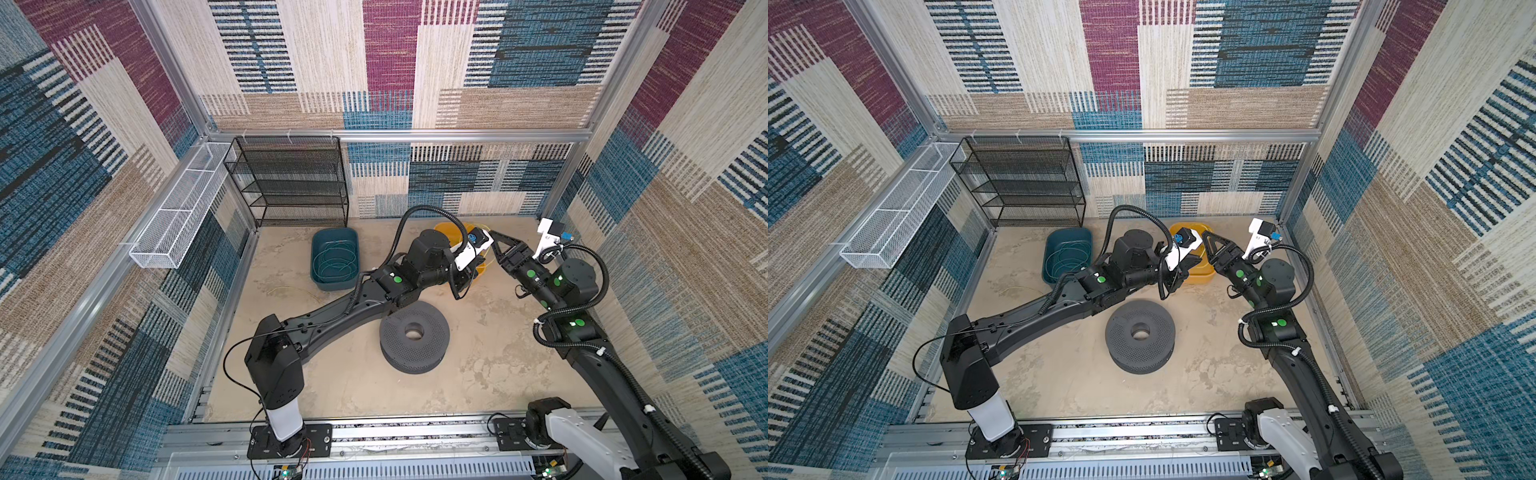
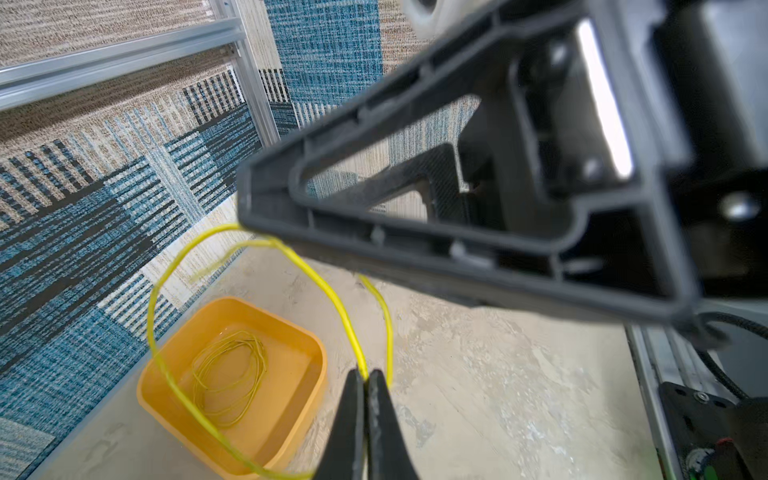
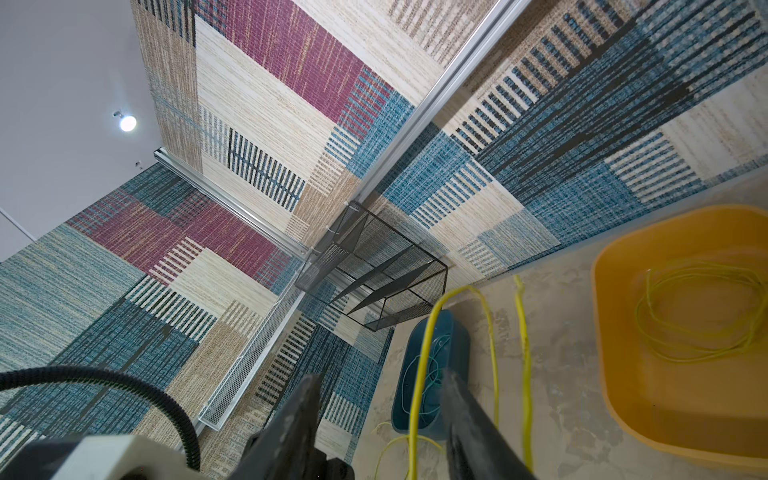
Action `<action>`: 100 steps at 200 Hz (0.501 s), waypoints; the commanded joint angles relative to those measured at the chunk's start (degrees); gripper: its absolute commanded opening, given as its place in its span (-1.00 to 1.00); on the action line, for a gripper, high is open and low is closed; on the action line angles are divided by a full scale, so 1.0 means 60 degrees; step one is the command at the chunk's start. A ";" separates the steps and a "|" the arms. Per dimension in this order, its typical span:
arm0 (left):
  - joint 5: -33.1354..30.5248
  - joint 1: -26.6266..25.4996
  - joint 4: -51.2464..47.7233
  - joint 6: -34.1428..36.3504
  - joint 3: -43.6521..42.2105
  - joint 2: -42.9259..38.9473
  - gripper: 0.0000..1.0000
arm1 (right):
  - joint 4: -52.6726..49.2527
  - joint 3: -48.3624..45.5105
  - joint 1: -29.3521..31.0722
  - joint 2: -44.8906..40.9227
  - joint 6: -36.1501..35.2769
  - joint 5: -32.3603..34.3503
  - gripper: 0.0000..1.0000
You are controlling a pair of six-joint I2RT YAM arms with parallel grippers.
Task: Wrap the cables
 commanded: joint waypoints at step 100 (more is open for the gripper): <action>-0.0516 0.0032 0.0635 0.0643 -0.2565 -0.2145 -1.00 | -0.2410 0.1295 -0.0099 0.1028 -0.3370 -0.0746 0.01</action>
